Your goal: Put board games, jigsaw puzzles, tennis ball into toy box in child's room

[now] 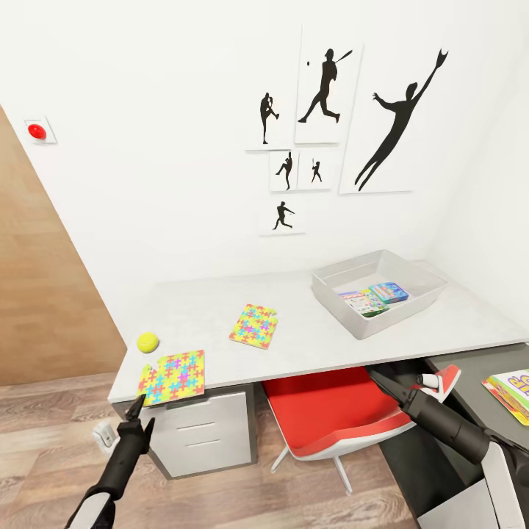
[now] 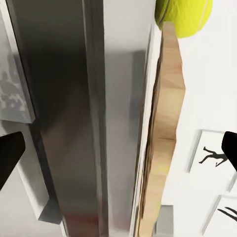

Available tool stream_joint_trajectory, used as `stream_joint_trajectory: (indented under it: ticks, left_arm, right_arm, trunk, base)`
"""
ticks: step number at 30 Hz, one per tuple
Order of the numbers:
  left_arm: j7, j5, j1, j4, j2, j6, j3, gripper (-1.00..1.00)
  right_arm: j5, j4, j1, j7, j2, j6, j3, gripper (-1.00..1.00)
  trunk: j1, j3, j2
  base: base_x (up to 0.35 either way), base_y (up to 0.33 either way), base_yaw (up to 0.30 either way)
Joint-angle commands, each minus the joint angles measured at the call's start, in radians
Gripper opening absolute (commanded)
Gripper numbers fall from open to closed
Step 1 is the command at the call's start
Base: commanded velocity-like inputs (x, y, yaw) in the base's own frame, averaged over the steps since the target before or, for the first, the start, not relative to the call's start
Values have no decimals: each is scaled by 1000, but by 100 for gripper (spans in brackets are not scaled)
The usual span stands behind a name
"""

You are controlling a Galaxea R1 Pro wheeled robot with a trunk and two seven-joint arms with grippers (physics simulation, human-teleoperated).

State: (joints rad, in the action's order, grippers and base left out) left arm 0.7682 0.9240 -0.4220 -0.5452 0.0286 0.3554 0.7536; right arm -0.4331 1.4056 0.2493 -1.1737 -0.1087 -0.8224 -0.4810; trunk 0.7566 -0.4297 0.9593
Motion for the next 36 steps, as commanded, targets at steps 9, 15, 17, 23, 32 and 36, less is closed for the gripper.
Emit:
stream_joint_trajectory:
  ticks: [9, 15, 17, 23, 32, 36]
  left_arm:
    - [-4, 2, -22, -1, 20, -2, -12, 100]
    - [-18, 0, -29, -1, 44, -4, -29, 100]
    - [-44, 1, -31, -2, 58, -4, -35, 100]
    - [-104, 1, -32, -2, 90, -56, -62, 100]
    - [-123, 2, -33, -2, 96, -110, -104, 100]
    - [-125, 2, -32, -3, 97, -115, -109, 100]
  right_arm:
    - [0, 4, 1, 1, 0, -6, 1, 100]
    - [3, 4, 1, 2, 1, -5, 1, 100]
    - [3, 4, 1, 1, 1, -4, 1, 100]
    - [3, 2, 1, 3, 1, -2, 1, 100]
    - [8, 2, 0, 4, 18, 0, 29, 100]
    - [9, 4, 1, 6, 24, 1, 48, 100]
  trunk:
    - [0, -1, 1]
    - [0, -1, 1]
    - [0, -1, 1]
    - [0, -1, 1]
    - [0, -1, 1]
    - [0, -1, 1]
  base:
    - [0, 0, 0]
    - [0, 0, 0]
    - [0, 0, 0]
    - [0, 0, 0]
    - [0, 0, 0]
    - [0, 0, 0]
